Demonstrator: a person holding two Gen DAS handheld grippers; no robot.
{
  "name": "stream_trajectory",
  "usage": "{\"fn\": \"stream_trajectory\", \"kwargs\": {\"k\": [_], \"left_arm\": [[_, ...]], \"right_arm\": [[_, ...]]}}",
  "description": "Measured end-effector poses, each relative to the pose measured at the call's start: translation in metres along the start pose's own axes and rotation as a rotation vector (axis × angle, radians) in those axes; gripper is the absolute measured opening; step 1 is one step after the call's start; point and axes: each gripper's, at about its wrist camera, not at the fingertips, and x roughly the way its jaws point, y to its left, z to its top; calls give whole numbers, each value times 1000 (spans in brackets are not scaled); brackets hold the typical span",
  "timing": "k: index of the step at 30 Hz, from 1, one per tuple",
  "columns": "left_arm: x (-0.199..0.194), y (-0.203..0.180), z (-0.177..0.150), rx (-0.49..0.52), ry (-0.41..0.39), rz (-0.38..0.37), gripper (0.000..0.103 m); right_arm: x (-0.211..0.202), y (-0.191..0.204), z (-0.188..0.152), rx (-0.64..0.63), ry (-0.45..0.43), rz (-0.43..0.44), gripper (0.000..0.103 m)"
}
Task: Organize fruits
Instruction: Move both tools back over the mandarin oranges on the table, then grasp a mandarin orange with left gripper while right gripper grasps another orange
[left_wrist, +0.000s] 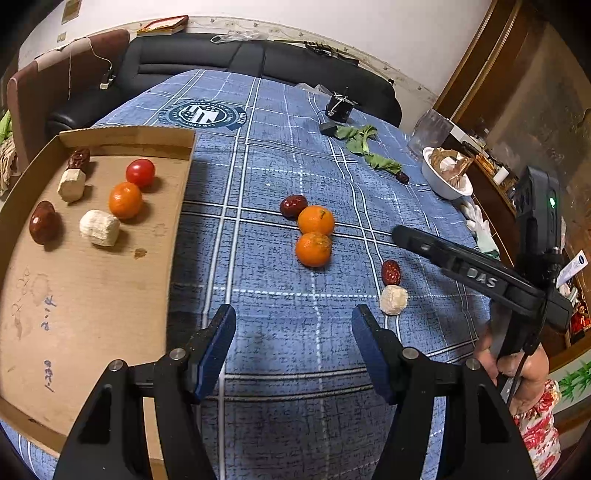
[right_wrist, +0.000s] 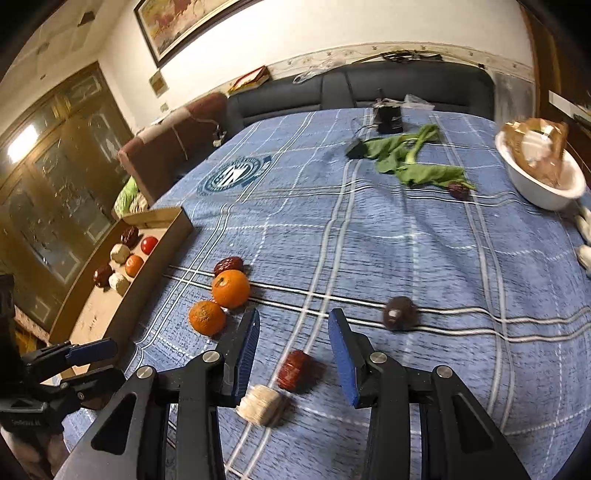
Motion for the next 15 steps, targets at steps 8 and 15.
{"fn": "stream_trajectory", "kwargs": {"k": [8, 15], "left_arm": [[9, -9, -5, 18, 12, 2, 64], [13, -9, -2, 22, 20, 3, 64]], "right_arm": [[54, 40, 31, -24, 79, 19, 43], [79, 51, 33, -14, 124, 27, 34]]}}
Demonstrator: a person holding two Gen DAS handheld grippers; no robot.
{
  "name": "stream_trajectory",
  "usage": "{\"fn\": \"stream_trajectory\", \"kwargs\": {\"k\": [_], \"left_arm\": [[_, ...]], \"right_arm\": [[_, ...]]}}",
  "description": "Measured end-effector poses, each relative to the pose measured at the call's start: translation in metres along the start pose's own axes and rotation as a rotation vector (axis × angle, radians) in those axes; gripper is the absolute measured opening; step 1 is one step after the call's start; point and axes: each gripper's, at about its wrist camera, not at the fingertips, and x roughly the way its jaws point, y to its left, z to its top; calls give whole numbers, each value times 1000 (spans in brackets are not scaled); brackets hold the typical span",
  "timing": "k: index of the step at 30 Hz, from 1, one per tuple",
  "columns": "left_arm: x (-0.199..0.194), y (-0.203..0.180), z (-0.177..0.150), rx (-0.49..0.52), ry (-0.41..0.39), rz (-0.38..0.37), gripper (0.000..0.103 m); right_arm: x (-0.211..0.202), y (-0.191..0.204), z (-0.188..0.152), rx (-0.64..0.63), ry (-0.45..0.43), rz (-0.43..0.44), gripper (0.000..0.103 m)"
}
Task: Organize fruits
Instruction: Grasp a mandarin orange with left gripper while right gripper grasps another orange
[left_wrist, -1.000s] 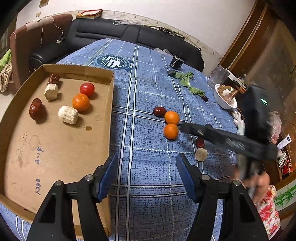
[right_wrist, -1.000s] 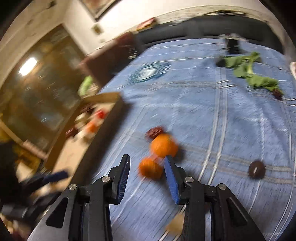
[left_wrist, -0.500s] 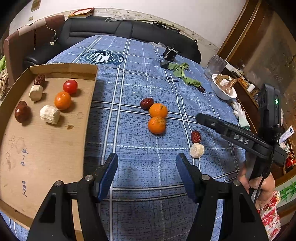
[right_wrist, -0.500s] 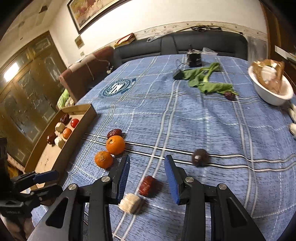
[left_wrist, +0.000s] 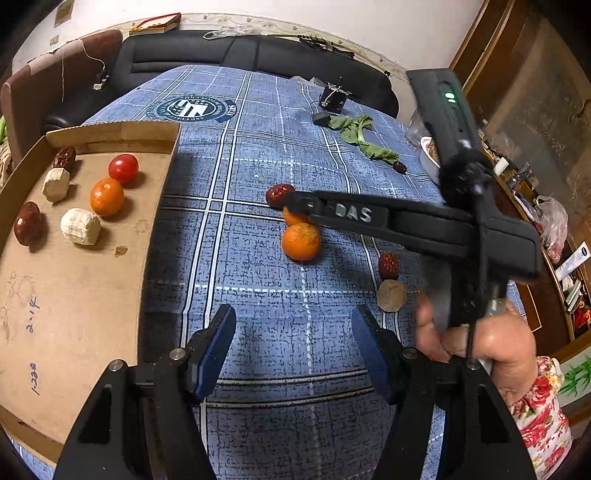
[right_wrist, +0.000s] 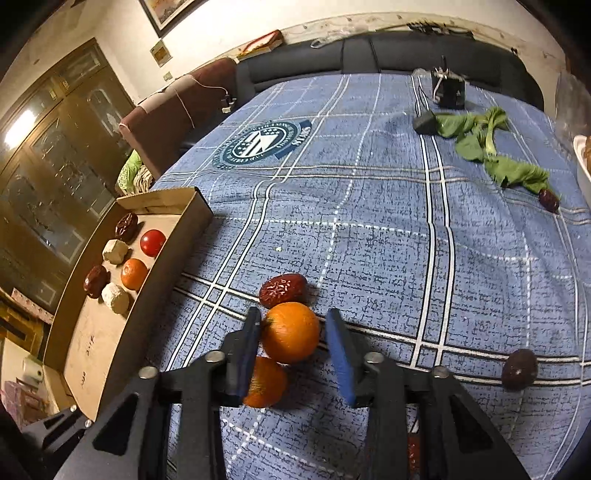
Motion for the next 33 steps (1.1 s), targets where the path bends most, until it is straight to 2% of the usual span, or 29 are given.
{"fn": "stream_trajectory", "kwargs": {"k": [4, 7, 11, 13, 17, 20, 23, 29, 33], "left_arm": [[5, -2, 3, 2, 4, -7, 64], [11, -8, 4, 11, 12, -9, 64], [20, -15, 10, 21, 9, -5, 64], [25, -20, 15, 35, 3, 4, 64], [39, -25, 26, 55, -8, 32, 64], [51, -25, 34, 73, -23, 75, 64], [62, -24, 38, 74, -17, 81, 59], [72, -20, 45, 69, -42, 77, 58], [74, -18, 47, 72, -60, 62, 58]], "right_arm": [[-16, -13, -10, -37, -22, -165, 34], [-38, -38, -20, 26, -47, -130, 34], [-64, -65, -32, 75, -90, -198, 34], [-68, -83, -38, 130, -93, -180, 34], [-80, -109, -42, 256, -147, -36, 34], [-81, -106, -41, 261, -184, 17, 35], [-72, -96, -40, 233, -163, 10, 35], [-59, -67, -44, 111, -139, -52, 38], [-54, -67, -44, 89, -142, -87, 38]]}}
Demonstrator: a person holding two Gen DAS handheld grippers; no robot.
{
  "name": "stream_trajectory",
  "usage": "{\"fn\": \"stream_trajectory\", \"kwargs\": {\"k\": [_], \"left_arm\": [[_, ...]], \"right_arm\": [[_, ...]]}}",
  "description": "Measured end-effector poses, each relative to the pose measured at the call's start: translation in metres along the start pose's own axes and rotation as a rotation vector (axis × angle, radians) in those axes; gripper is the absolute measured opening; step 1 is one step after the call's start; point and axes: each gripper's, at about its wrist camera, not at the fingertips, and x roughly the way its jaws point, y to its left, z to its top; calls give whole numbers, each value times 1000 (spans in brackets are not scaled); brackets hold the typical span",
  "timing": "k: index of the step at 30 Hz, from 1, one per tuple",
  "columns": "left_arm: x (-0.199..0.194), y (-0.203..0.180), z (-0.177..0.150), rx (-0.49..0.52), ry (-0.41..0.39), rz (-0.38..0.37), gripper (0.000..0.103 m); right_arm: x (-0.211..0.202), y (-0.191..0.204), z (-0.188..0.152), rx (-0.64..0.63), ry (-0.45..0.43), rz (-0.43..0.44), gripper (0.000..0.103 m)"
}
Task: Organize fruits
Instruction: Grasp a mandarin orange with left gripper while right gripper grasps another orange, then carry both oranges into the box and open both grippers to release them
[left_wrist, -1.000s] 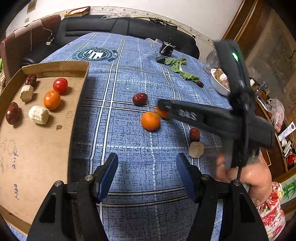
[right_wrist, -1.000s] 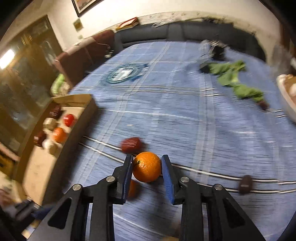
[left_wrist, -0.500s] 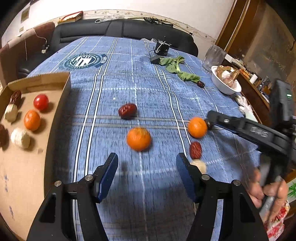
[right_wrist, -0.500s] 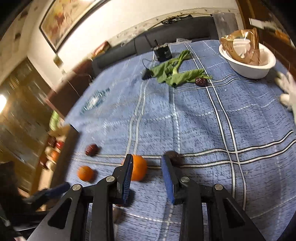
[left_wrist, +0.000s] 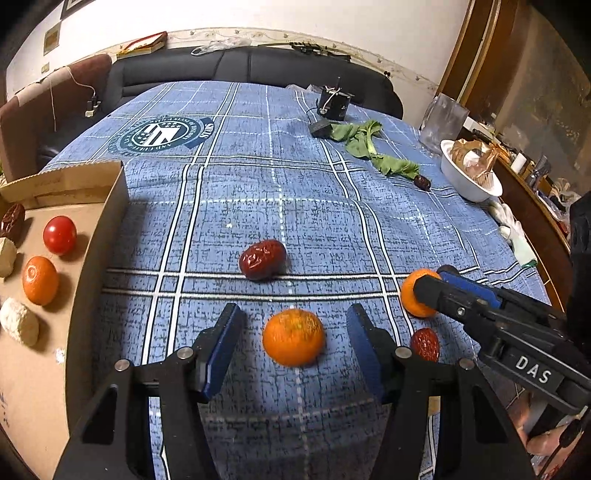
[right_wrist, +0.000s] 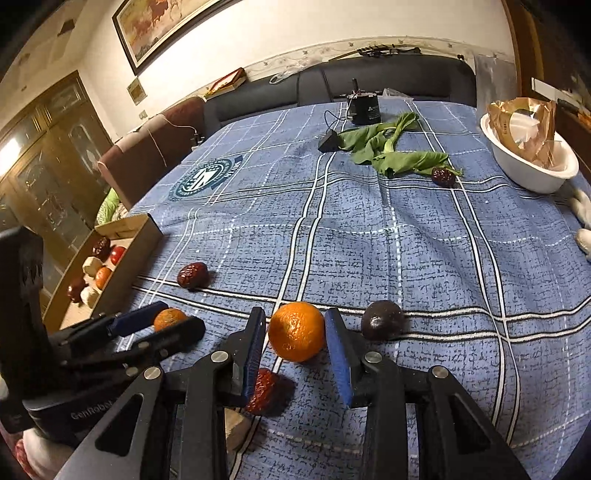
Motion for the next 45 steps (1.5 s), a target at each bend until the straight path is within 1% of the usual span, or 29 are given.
{"fn": "stream_trajectory", "kwargs": {"k": [1, 3, 5, 6, 7, 9, 11, 15, 18, 21, 22, 25, 28, 29, 31, 34, 35, 37, 39, 42, 45], "left_arm": [[0, 0, 0, 5, -2, -1, 58], [0, -1, 0, 12, -3, -1, 58], [-1, 0, -1, 12, 0, -22, 44], [-1, 1, -1, 15, 3, -19, 30], [-1, 1, -1, 17, 3, -11, 29], [-1, 3, -2, 4, 5, -27, 29], [-2, 5, -3, -4, 4, -35, 28], [-3, 3, -5, 4, -5, -23, 29], [-3, 1, -5, 15, -7, -21, 32], [-3, -1, -6, 26, -7, -20, 32], [-3, -1, -6, 29, -7, -15, 28], [-6, -1, -8, 26, -11, -29, 27], [-14, 0, -10, 13, -32, -39, 27], [-21, 2, -11, -3, -41, -56, 27], [-40, 12, -14, -67, -64, -129, 27], [-69, 31, -22, -134, -100, -174, 28], [-76, 37, -24, -146, -109, -176, 28], [-95, 55, -29, -170, -135, -153, 28], [-113, 76, -34, -188, -163, -88, 28], [-136, 107, -44, -209, -193, 57, 28], [-156, 135, -57, -228, -208, 164, 28]], "right_arm": [[2, -2, 0, 3, 5, 0, 38], [7, -5, -1, 17, 26, 31, 38], [9, -3, -2, 10, 30, 32, 38], [10, -1, -3, -3, 30, 25, 38], [10, 2, -4, -12, 28, 17, 38], [11, 5, -5, -25, 35, 8, 35], [11, 6, -6, -24, 35, 0, 34], [8, 3, -7, 3, 28, 1, 34], [7, -1, -8, 21, 24, 2, 34], [6, -3, -9, 38, 20, 9, 34], [6, -3, -9, 40, 17, 5, 34], [2, -3, -11, 44, 3, -8, 34], [-6, -2, -10, 55, -23, -19, 34], [-9, -1, -9, 56, -33, -19, 34], [-23, 5, -7, 54, -66, -16, 34], [-41, 19, -8, 46, -97, 10, 34], [-44, 25, -9, 35, -97, 16, 34], [-47, 42, -10, 1, -90, 29, 34], [-44, 62, -10, -35, -76, 52, 34], [-33, 91, -9, -67, -40, 106, 34], [-20, 121, -10, -102, -11, 157, 35]]}}
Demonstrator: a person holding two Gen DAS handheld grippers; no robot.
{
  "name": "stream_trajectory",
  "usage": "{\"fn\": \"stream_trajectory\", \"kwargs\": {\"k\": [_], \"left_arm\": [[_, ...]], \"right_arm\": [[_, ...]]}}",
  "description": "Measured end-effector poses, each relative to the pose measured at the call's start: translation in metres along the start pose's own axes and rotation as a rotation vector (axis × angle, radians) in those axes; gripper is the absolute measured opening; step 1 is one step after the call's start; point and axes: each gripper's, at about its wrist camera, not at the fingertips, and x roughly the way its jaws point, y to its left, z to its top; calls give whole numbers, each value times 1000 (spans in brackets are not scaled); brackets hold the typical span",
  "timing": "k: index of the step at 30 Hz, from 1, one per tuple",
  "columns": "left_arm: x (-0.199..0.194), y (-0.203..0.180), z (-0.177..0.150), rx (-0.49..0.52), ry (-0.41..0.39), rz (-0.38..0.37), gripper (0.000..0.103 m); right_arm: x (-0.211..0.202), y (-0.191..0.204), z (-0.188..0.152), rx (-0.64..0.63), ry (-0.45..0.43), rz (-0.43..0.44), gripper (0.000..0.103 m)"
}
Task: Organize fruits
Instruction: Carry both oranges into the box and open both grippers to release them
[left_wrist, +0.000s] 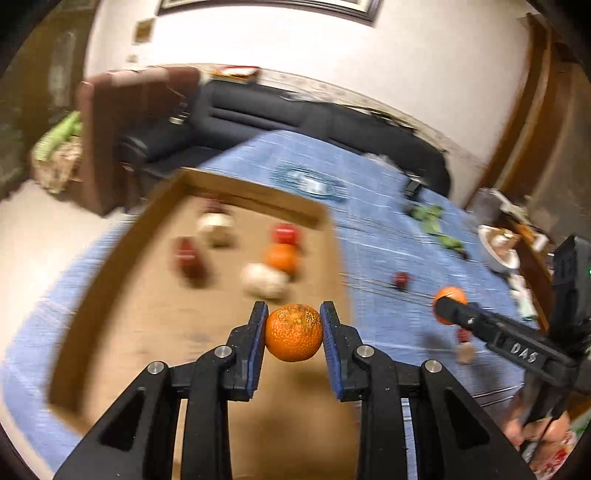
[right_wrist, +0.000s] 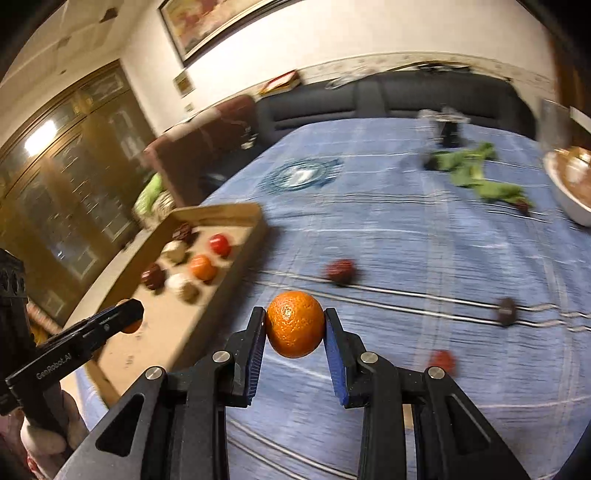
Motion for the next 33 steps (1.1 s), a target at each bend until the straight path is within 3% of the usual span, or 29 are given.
{"fn": "stream_trajectory", "kwargs": {"k": [6, 11, 19, 24, 27, 33], "left_arm": [[11, 49, 13, -58, 56, 86, 28], [34, 67, 26, -60, 117, 117, 28], [58, 69, 18, -41, 188, 128, 28], [56, 75, 18, -72, 179, 111, 31], [50, 79, 18, -100, 163, 105, 43], [26, 86, 19, -195, 103, 59, 50]], "right_arm": [[37, 64, 6, -103, 67, 83, 35], [65, 107, 4, -219, 120, 73, 35], [98, 123, -6, -264, 190, 62, 35], [104, 130, -8, -278, 189, 51, 35], [106, 131, -9, -277, 183, 54, 36], [103, 132, -4, -266, 166, 66, 38]]}}
